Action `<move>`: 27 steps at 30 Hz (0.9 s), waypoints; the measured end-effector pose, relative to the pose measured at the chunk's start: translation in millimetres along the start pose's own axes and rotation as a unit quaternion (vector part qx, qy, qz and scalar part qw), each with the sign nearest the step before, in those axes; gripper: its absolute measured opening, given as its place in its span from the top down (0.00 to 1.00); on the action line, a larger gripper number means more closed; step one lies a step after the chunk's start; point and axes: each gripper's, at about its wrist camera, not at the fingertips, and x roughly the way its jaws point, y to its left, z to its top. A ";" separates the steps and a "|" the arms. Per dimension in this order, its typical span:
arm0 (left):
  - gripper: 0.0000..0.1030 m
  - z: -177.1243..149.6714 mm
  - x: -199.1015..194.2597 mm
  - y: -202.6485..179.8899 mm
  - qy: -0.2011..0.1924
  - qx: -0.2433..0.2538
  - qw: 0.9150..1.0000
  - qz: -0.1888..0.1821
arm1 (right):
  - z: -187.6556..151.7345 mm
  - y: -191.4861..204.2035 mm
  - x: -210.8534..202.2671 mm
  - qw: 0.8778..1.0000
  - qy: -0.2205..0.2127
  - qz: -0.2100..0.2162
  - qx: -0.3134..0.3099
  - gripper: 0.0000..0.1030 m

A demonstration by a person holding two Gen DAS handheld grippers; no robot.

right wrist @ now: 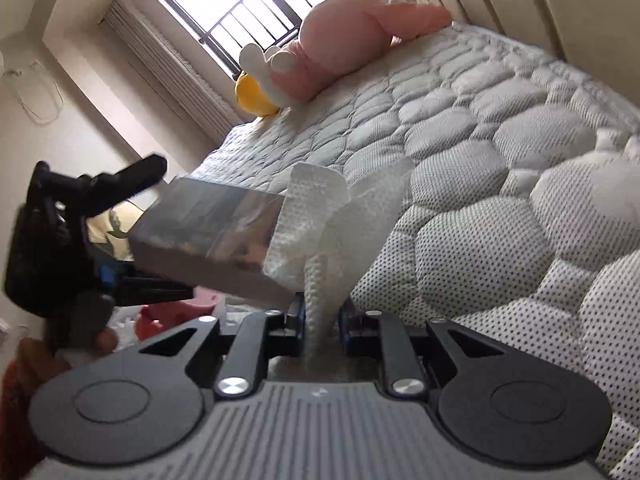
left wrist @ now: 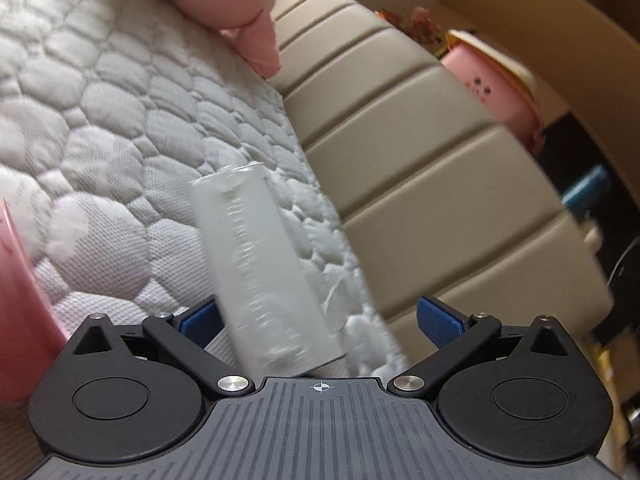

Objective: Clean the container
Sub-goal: 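Rotate the white box in the left tool while the right tool wipes its face, then lower the white box onto the mattress and open the left tool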

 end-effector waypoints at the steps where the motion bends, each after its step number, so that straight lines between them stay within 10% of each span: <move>1: 0.00 -3.5 -2.5 -5.7 0.000 0.022 1.000 0.015 | -0.2 3.2 2.2 1.000 0.001 -0.006 -0.007 0.81; 7: 0.00 -20.5 -22.7 -44.2 -0.010 0.150 0.984 0.092 | 2.5 21.2 12.5 0.999 0.005 -0.023 -0.025 0.79; 18: 0.00 -15.6 -76.2 -47.7 -0.056 0.200 0.968 0.140 | 11.1 49.7 0.0 0.988 -0.005 -0.122 -0.091 0.76; 27: 0.00 -45.1 -127.8 -14.5 -0.119 0.256 0.928 0.245 | 8.5 71.5 -9.3 0.984 -0.004 -0.148 -0.101 0.27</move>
